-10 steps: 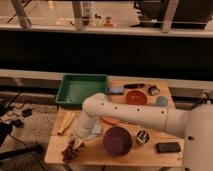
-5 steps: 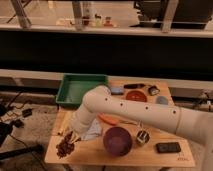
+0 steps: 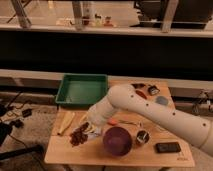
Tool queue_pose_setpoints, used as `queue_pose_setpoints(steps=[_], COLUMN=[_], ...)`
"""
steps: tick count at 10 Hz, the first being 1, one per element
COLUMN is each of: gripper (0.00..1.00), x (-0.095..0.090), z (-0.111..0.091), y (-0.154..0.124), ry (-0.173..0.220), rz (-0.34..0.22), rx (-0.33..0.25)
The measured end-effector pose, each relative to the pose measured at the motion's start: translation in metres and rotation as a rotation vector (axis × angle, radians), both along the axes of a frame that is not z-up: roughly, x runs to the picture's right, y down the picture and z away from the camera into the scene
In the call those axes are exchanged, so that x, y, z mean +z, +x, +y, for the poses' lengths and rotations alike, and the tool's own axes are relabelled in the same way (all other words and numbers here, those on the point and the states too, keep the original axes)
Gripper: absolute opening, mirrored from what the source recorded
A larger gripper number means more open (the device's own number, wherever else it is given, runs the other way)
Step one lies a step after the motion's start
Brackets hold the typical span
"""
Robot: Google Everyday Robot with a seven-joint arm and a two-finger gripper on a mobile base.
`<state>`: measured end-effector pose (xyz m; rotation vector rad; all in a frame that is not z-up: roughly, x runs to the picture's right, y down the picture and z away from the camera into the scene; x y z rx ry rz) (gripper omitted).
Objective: Place grapes in plastic cup
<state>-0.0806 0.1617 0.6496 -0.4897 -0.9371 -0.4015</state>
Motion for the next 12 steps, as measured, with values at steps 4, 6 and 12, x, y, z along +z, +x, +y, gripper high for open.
queue_pose_setpoints(steps=[4,6,12], gripper=[0.19,0.19,0.19], x=[-0.010,-0.010,-0.011], z=[-0.022,-0.021,-0.024], y=[0.033,0.032,0.034], ry=[0.023,0.023,0.032], rz=[0.021,0.020,0.026], rx=[0.074,0.073,0.089])
